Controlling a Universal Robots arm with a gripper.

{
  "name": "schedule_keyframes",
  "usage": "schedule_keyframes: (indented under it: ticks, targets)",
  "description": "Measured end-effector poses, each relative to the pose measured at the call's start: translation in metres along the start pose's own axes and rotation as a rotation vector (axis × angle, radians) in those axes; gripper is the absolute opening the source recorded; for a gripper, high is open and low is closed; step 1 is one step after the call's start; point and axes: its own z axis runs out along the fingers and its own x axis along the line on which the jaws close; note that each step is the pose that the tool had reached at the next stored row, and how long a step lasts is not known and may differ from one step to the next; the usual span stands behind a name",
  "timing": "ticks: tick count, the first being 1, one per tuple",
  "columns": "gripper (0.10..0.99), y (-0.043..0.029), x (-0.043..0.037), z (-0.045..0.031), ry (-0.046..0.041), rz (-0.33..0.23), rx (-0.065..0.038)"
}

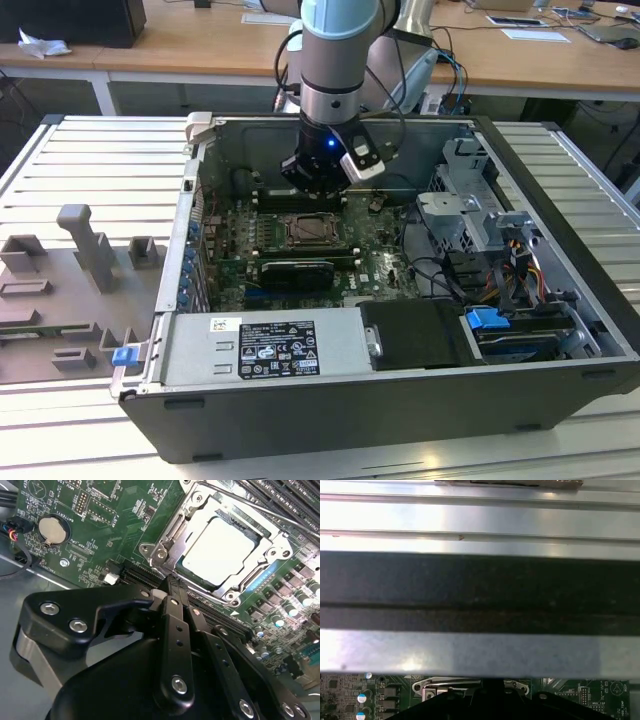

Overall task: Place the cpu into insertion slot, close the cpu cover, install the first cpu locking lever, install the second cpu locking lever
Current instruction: 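Install the first cpu locking lever, then install the second cpu locking lever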

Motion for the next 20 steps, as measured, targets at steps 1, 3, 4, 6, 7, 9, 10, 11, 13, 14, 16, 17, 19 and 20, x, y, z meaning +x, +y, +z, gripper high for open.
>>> schedule_keyframes:
  ticks: [1, 3, 4, 6, 7, 9, 10, 11, 13, 14, 16, 17, 19, 20]
  targets:
    - [0.106, -0.0002, 0.0000, 0.0000, 0.0000, 0.000, 0.000]
    - [0.106, -0.0007, 0.0000, -0.0001, 0.0001, 0.000, 0.000]
    - [0.106, -0.0009, 0.0000, -0.0001, 0.0001, 0.000, 0.000]
    - [0.106, -0.0014, 0.0000, -0.0002, 0.0001, 0.000, 0.000]
    - [0.106, -0.0017, 0.0000, -0.0002, 0.0001, 0.000, 0.000]
    - [0.106, -0.0022, 0.0000, -0.0003, 0.0001, 0.000, 0.000]
    - [0.106, -0.0029, 0.0001, -0.0003, 0.0001, 0.000, 0.000]
    - [0.106, -0.0037, 0.0001, -0.0004, 0.0001, 0.000, 0.000]
    - [0.106, -0.0054, 0.0001, -0.0005, 0.0001, 0.000, 0.000]
    - [0.106, -0.0063, 0.0001, -0.0006, 0.0001, 0.000, 0.000]
    - [0.106, -0.0067, 0.0002, -0.0006, 0.0000, 0.000, 0.000]
    - [0.106, -0.0069, 0.0002, -0.0006, 0.0001, 0.000, 0.000]
    - [0.106, -0.0069, 0.0002, -0.0023, 0.0002, 0.000, 0.000]
    - [0.106, -0.0068, 0.0001, -0.0038, 0.0001, 0.000, 0.000]
